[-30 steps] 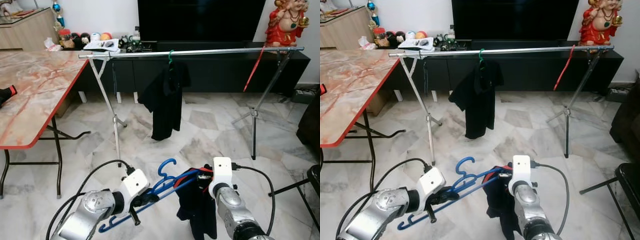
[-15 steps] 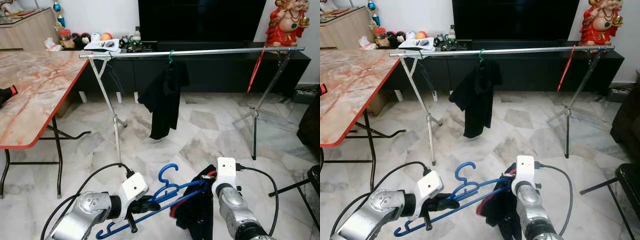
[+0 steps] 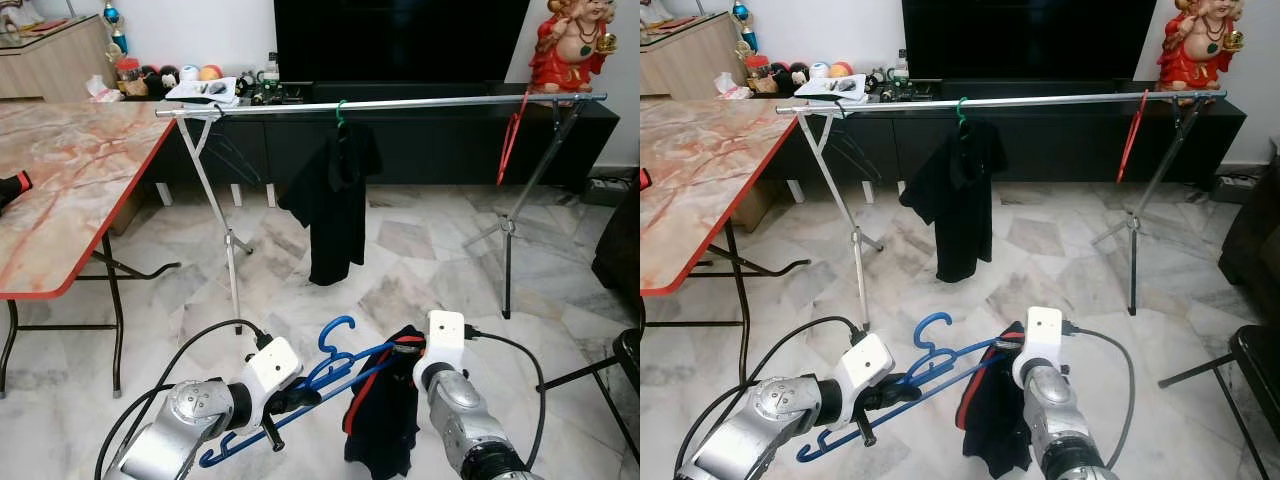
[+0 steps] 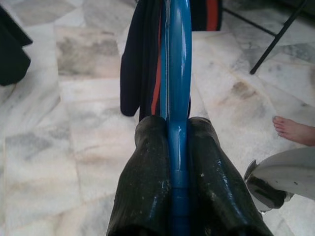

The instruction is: Hang hanger

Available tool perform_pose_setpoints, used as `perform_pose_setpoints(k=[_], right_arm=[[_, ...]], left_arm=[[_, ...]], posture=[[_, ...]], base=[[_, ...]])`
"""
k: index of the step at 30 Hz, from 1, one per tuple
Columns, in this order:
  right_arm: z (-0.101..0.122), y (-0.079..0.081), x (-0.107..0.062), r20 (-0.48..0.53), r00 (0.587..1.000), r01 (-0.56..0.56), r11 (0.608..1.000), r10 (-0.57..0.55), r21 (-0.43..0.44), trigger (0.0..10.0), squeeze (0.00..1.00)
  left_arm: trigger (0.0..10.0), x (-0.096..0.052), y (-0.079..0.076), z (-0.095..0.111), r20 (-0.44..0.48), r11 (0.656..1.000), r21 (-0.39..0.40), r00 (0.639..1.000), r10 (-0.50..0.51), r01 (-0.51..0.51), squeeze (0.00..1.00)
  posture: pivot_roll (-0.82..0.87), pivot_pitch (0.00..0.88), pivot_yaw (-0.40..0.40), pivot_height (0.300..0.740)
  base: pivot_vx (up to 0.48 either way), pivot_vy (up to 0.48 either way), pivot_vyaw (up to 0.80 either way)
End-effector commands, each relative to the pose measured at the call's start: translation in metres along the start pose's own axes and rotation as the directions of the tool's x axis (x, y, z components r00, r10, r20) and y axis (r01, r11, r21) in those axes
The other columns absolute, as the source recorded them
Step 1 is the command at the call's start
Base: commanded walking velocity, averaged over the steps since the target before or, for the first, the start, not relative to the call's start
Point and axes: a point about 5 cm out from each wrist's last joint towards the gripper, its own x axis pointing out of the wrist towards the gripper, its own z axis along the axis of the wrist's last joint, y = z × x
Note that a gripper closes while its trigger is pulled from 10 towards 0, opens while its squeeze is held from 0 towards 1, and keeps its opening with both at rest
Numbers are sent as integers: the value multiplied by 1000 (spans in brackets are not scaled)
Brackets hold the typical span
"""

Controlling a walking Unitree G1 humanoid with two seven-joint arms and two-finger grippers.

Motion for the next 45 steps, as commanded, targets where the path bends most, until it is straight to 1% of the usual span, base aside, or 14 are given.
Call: perform_pose_setpoints(k=[1,3,9,11,15,19,23,25,29,33,37,41,42,45], right_arm=[[3,7,0,-4,999,-51,999,51,-4,10000,0],[6,7,-2,1,998,-63,998,63,-11,10000,0],[18,-5,-6,52,998,36,999,-35,-14,10000,0],[23,-7,-8,71,995,71,997,-71,2,10000,0],[28,-10,-9,90,989,120,993,-118,-17,10000,0],[26,-15,-10,81,983,166,986,-164,-22,10000,0],[25,-13,-10,74,987,146,989,-143,-25,10000,0],[27,-6,-11,76,993,94,995,-91,-36,10000,0],[31,3,-10,93,996,15,996,-6,-93,10000,0],[38,3,-9,115,993,3,988,15,-153,10000,0],[46,0,-8,122,992,-4,978,30,-208,10000,0],[49,3,-8,115,990,-50,974,77,-221,10000,0],[49,9,-9,105,985,-107,959,139,-264,10000,0],[51,16,-12,105,973,-168,938,208,-303,10000,0]], left_arm=[[10000,0,4,7,29,999,26,999,26,-27,0],[10000,1,4,7,28,999,23,999,27,-28,0],[10000,3,5,6,22,999,24,999,45,-45,0],[10000,4,8,5,10,996,33,997,77,-77,0],[10000,4,18,3,-6,985,37,986,169,-169,0],[10000,3,20,3,-9,983,36,983,181,-181,0],[10000,3,17,5,13,988,35,988,153,-153,0],[10000,4,13,7,34,992,37,992,120,-122,0],[10000,4,5,13,74,999,13,997,36,-37,0],[10000,-1,3,15,94,1000,-13,995,-17,18,0],[10000,-6,5,15,105,999,-22,994,-36,39,0],[10000,-6,6,14,104,999,-24,994,-32,34,0],[10000,-5,5,15,116,998,-34,992,-42,46,0],[10000,-3,3,16,114,999,-34,993,-38,43,0]], posture=[[119,38,15,740],[119,38,15,740],[108,41,17,740],[110,38,19,740],[110,38,19,740],[110,37,18,740],[115,34,18,740],[113,33,21,740],[110,31,23,740],[112,32,24,740],[115,35,23,740],[115,35,23,740],[114,39,22,740],[114,39,22,740]], base=[[0,0,0],[0,0,0],[0,0,0],[0,0,0],[0,0,0],[0,0,0],[0,0,0],[0,0,0],[0,0,0],[0,0,0],[0,0,0],[0,0,0],[0,0,0],[0,0,0]])
